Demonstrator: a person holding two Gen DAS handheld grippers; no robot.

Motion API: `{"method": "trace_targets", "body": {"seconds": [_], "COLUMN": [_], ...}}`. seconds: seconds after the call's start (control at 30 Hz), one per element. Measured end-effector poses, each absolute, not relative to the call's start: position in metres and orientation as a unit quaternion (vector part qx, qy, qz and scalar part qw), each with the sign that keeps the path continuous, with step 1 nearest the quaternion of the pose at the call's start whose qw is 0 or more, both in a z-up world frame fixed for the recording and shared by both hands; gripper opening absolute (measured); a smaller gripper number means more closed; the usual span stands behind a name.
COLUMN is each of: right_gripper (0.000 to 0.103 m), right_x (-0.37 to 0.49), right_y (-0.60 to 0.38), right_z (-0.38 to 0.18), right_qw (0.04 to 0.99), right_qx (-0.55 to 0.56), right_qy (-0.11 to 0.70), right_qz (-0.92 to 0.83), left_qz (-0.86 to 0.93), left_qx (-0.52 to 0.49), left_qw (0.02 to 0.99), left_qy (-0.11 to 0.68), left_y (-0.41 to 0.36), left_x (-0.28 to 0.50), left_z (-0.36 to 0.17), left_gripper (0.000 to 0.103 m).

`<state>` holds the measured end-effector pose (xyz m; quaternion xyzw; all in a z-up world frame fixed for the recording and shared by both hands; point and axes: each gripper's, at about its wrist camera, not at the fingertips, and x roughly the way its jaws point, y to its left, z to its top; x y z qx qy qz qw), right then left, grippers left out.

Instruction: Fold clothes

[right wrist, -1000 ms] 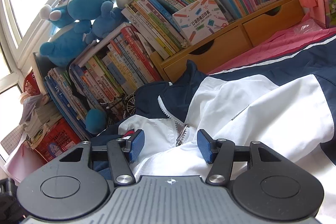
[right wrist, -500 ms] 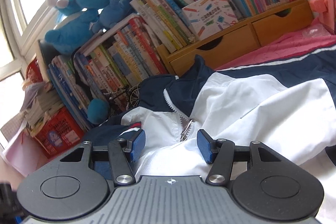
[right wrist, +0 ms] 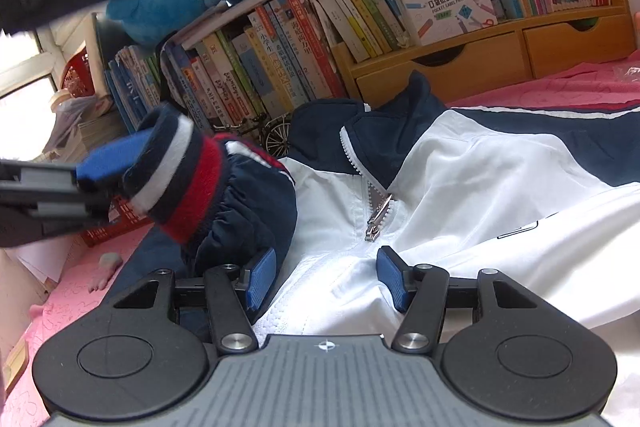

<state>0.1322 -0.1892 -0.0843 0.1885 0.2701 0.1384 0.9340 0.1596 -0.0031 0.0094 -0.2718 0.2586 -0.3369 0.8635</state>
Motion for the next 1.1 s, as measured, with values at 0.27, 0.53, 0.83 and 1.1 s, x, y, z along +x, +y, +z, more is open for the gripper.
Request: {"method": "trace_targets", "body": {"seconds": [0.27, 0.53, 0.83, 1.1], "right_gripper": [0.057, 0.079, 0.082, 0.083], "right_x": [0.132, 0.119, 0.108, 0.110], "right_y": [-0.208, -0.280, -0.347, -0.340], "right_z": [-0.090, -0.101, -0.130, -0.127], "right_qw": [0.919, 0.852, 0.759, 0.777], "right_qx": [0.255, 0.457, 0.625, 0.602], "right_qy": [0.269, 0.205, 0.120, 0.135], "right_qz": [0.133, 0.154, 0.137, 0.127], "left_qz": [-0.383, -0.207, -0.231, -0.167], "left_qx": [-0.210, 0.108, 0.217, 0.268], "left_qw": [0.868, 0.954, 0.920, 0.921], "left_qy": [0.238, 0.190, 0.230, 0.228], "left_y": [-0.018, -0.031, -0.096, -0.127], "left_x": [0.136, 0.112, 0.124, 0.144], "left_z": [0.020, 0.005, -0.041, -0.072], "left_gripper": [0.081, 0.082, 0.083, 0.046]}}
